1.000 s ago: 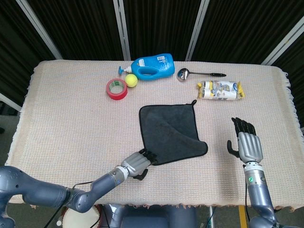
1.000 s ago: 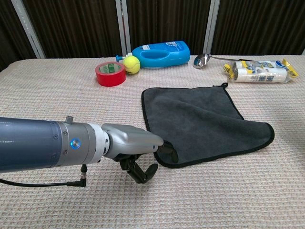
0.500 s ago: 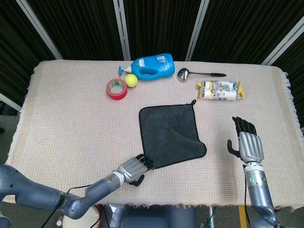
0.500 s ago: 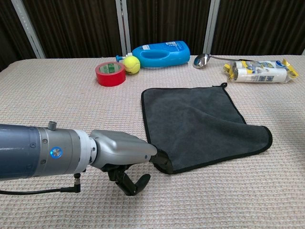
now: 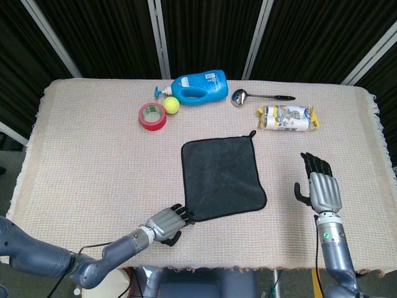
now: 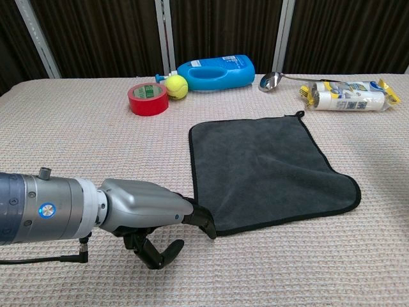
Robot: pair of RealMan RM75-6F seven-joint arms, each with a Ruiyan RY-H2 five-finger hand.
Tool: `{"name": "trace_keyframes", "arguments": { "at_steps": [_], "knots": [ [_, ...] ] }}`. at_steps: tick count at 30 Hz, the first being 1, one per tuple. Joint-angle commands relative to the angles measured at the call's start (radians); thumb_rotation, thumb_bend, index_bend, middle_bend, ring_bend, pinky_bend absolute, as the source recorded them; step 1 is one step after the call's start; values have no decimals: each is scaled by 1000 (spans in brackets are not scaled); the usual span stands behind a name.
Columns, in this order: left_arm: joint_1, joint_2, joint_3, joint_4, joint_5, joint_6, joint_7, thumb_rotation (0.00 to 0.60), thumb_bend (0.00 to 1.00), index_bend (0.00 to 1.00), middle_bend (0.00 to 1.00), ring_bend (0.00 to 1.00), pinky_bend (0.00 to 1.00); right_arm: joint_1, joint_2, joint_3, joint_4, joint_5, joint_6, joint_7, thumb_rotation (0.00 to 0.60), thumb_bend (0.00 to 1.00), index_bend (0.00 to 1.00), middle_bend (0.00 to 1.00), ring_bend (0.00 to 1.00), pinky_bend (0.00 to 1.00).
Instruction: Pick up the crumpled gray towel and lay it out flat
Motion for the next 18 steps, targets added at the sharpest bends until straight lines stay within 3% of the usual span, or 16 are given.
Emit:
{"name": "trace_keyframes", "arguments": {
  "at_steps": [1, 18],
  "knots": [
    [0, 4, 3, -3, 9, -2, -6, 600, 716, 149, 54, 0, 20, 0, -1, 1, 2, 3, 0, -2, 600, 559, 0, 68, 0, 36],
    [-5, 45, 32, -37, 46, -8, -21, 600, 716, 149, 52, 0, 20, -11, 7, -3, -5, -2, 2, 14, 600, 559, 0, 68, 0, 36]
  ]
}}
